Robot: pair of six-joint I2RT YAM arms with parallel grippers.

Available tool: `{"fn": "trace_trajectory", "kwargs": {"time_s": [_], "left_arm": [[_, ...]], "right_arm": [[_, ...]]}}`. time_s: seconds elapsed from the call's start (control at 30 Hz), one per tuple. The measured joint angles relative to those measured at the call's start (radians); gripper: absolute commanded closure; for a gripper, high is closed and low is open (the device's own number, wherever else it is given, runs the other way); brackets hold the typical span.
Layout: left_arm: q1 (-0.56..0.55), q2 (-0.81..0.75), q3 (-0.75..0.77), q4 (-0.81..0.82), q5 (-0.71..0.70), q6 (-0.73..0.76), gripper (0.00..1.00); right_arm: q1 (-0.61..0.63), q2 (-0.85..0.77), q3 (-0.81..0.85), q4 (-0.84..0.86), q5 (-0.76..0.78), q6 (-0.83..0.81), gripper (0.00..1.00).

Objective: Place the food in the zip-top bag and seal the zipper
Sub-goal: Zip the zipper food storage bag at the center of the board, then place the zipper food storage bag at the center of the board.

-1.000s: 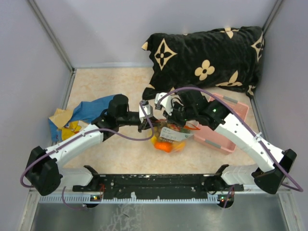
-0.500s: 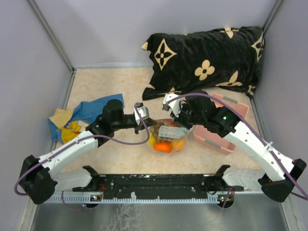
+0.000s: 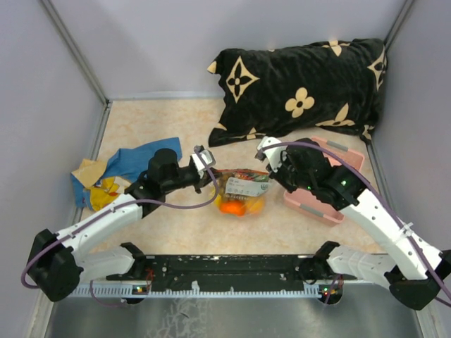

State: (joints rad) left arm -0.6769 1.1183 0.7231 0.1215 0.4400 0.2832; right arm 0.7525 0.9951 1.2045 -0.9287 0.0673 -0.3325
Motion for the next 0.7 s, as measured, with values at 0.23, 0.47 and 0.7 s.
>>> {"fn": "trace_trajectory", "kwargs": {"time_s": [0.23, 0.47, 0.7], "left_arm": [[0.001, -0.011, -0.002, 0.018, -0.08, -0.034, 1.0], [0.006, -0.008, -0.002, 0.007, -0.109, -0.055, 0.99], [0.019, 0.021, 0.005, -0.01, -0.219, -0.097, 0.86]], "right_arm": [[-0.024, -0.02, -0.019, 0.041, 0.01, 0.031, 1.0], [-0.037, -0.026, -0.1, 0.139, -0.013, 0.096, 0.61], [-0.042, -0.031, -0.166, 0.299, 0.058, 0.216, 0.35]]}}
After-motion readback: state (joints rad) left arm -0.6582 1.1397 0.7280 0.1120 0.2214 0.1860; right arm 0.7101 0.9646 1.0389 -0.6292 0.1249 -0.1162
